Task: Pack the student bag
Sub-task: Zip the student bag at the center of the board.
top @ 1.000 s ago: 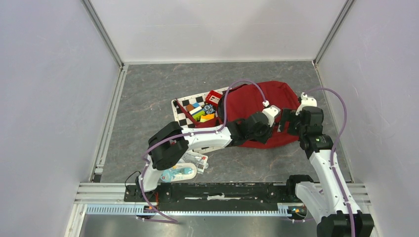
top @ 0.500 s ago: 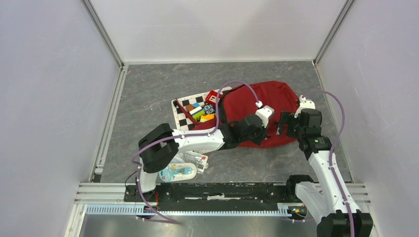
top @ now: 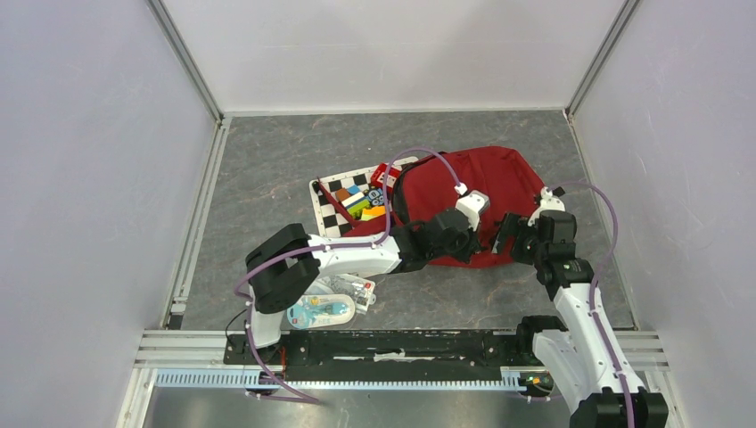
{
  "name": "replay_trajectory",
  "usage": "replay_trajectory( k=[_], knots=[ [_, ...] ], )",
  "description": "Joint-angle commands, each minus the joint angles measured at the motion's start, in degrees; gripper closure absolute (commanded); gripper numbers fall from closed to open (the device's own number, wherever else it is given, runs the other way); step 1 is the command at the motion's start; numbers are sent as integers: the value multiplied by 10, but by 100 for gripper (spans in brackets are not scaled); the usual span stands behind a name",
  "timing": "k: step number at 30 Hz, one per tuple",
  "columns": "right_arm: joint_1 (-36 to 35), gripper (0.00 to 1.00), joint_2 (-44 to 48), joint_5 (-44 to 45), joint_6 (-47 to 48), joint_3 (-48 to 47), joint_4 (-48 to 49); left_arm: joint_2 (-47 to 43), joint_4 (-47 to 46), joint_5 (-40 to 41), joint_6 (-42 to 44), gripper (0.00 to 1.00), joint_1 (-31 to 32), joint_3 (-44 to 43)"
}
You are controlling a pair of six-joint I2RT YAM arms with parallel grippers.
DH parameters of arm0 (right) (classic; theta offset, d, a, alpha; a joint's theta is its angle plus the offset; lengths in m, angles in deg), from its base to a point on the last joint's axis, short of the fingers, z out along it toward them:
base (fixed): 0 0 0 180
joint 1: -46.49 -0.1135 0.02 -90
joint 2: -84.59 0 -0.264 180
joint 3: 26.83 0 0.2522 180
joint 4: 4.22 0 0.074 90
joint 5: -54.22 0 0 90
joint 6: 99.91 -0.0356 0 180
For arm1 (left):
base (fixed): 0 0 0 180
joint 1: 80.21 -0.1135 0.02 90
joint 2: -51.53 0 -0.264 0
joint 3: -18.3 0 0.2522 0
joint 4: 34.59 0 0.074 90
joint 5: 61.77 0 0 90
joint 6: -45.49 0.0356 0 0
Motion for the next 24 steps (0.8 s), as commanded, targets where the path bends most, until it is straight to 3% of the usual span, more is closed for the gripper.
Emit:
replay_trajectory(
  k=[1, 14, 24],
  knots=[
    [1, 2, 29, -8, -63, 9, 13, -33, -41, 0, -24, 98, 4, 1],
    [1, 2, 106, 49, -137, 22, -34, -41, -46, -4, -28, 98, 4, 7],
    [1, 2, 100, 23, -188, 56, 49, -45, -53, -5, -37, 98, 4, 13]
  ],
)
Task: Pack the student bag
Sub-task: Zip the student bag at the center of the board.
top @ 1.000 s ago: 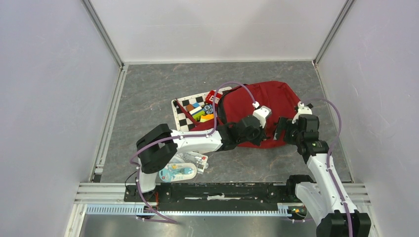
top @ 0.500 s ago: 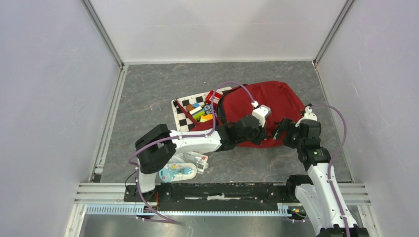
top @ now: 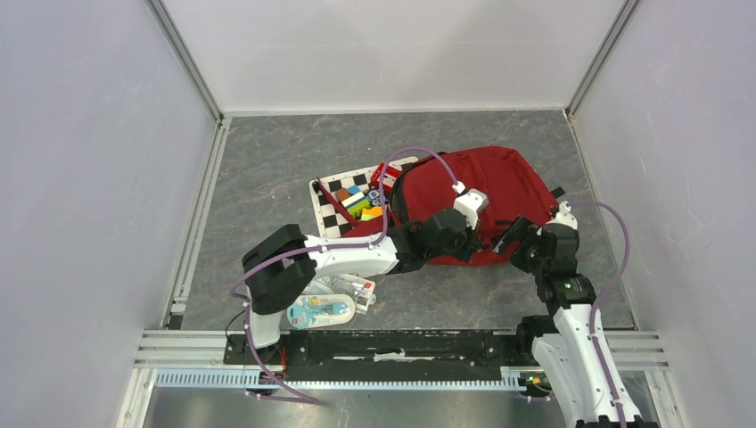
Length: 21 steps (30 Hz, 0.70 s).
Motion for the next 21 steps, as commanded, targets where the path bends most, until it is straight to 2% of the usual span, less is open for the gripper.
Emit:
replay_trajectory(
  k=[1, 7, 9, 12, 18, 21],
  knots=[
    [1, 2, -6, -13, -35, 12, 63, -33, -35, -7, -30, 98, 4, 5],
    [1, 2, -38, -21, -40, 22, 104, -35, -42, -6, -33, 98, 4, 10],
    [1, 7, -48, -26, -40, 26, 115, -36, -43, -5, -33, 98, 4, 11],
    [1, 26, -48, -27, -36, 29, 126, -39, -47, -4, -30, 98, 3, 15],
    [1, 77, -34, 4, -25, 33, 120, -54, -52, 17, 0, 98, 3, 34],
    [1, 94, -38, 8, -21, 32, 118, -68, -53, 36, 22, 98, 3, 47]
  ],
)
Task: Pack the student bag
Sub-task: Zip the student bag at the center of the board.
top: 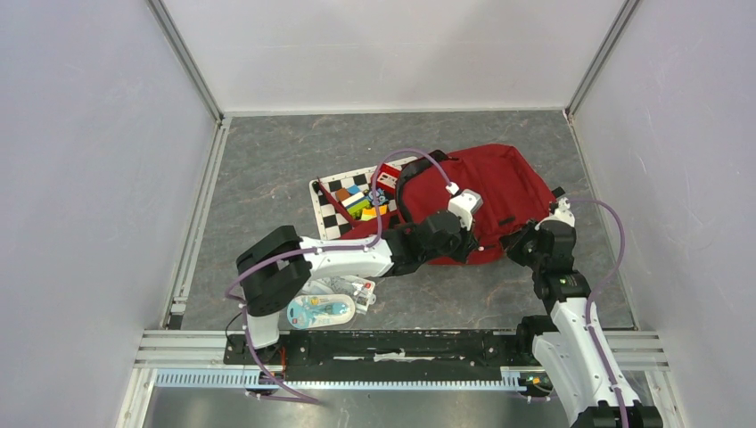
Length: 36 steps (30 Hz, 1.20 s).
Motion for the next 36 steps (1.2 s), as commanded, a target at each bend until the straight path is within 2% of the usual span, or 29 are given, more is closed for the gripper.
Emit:
replay_trajectory(
  k=[1, 7, 13, 21, 25, 28, 32, 34, 36],
  knots=[
    [1, 97, -1, 23, 12, 2, 11, -58, -25, 40, 41, 98, 3, 22],
    [1, 100, -3, 38, 25, -7, 0, -106, -24, 110, 76, 98, -10, 67],
    [2, 100, 5, 59, 38, -23, -15, -171, -25, 111, 78, 98, -70, 130],
    [1, 100, 7, 64, 46, -27, -19, -241, -45, 54, 89, 98, -134, 205],
    [1, 99, 14, 63, 57, -27, -17, -233, -62, -37, 81, 96, -137, 186],
    [1, 97, 14, 61, 63, -29, -18, -188, -63, -147, 79, 72, -136, 138],
    [1, 93, 12, 47, 73, -34, -19, -129, -74, -230, 79, 37, -136, 83],
    [1, 91, 11, 47, 78, -37, -21, -104, -80, -276, 96, 23, -136, 61],
    [1, 90, 11, 50, 84, -40, -22, -76, -62, -315, 127, 13, -136, 30]
  ],
)
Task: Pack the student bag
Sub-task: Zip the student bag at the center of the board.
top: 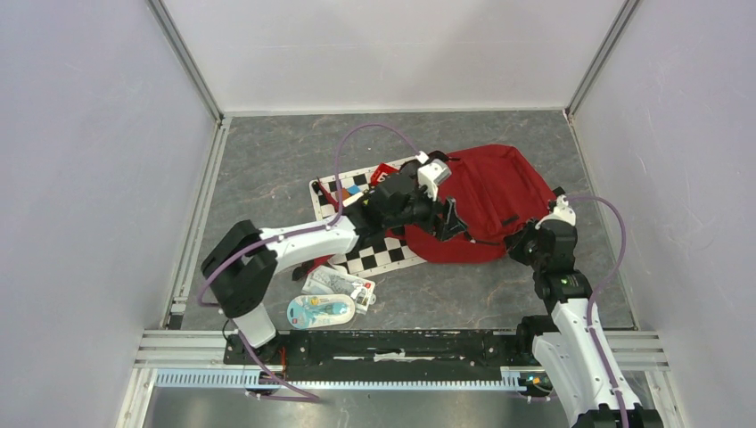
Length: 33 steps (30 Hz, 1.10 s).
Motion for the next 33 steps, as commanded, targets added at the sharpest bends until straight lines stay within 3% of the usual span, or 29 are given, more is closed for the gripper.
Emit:
replay_trajectory(
  k=[1, 8, 19, 25, 33],
  knots=[
    [2, 90, 2, 29, 38, -34, -12, 55, 0, -134, 67, 11, 1, -77],
    [2, 89, 4, 31, 44, -36, -14, 148, 88, -240, 137, 6, 1, -193],
    [2, 89, -1, 31, 58, -41, -15, 239, 161, -292, 155, 8, 1, -265],
    [2, 89, -3, 31, 59, -39, -14, 241, 203, -309, 153, 33, 1, -271],
    [2, 89, -2, 28, 62, -34, -14, 204, 213, -285, 145, 52, 1, -249]
  ],
)
